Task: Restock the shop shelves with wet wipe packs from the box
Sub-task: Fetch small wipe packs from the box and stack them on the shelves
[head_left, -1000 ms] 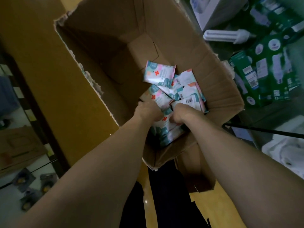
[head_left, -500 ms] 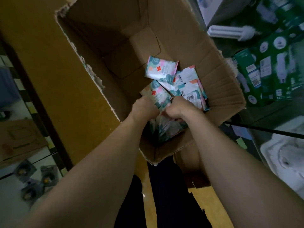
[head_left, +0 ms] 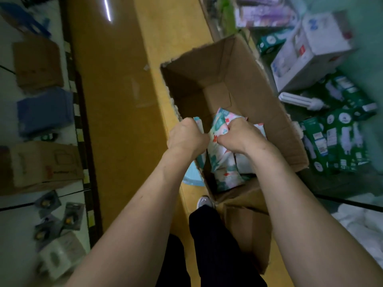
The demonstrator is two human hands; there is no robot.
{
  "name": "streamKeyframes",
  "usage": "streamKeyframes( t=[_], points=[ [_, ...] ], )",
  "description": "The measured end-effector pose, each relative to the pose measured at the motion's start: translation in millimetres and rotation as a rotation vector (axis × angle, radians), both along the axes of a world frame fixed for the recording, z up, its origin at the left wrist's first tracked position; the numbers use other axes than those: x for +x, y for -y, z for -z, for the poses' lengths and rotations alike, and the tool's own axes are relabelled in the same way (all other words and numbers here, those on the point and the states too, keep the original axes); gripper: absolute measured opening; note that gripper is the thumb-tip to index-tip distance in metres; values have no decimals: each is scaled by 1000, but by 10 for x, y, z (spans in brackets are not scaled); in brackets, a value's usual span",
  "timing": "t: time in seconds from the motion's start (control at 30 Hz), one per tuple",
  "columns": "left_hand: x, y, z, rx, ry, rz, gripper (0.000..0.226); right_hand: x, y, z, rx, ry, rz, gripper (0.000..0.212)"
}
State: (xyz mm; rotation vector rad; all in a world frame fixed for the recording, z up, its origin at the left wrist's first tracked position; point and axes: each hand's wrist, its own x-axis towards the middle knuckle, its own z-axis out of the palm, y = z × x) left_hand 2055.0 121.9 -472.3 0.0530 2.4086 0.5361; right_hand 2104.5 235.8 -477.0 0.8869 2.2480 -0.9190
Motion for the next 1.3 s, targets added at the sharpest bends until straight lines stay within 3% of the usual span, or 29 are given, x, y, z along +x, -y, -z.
streamKeyframes(
  t=[0.13, 0.3, 0.57, 0.83, 1.1, 1.3],
  points=[
    [-92, 311, -348, 20, -77, -89, 20, -179, 306, -318, 60, -85, -67, 25],
    [-167, 873, -679, 4, -164, -197, 29, -392, 772, -683, 103, -161, -184, 16],
    [-99, 1999, -1150, 0, -276, -394, 24, -602, 1915, -1097, 103, -239, -388, 18],
    [241, 3341, -1613, -34, -428, -603, 33, -591, 3321, -1577, 71, -363, -609, 30],
    [770, 4767, -2000, -175, -535, -783, 11, -354, 4800, -1921, -10, -480, -857, 38],
    [1239, 5564, -2212, -206, -587, -925, 10, -64, 5698, -2181, -30, -539, -1017, 42]
  ],
)
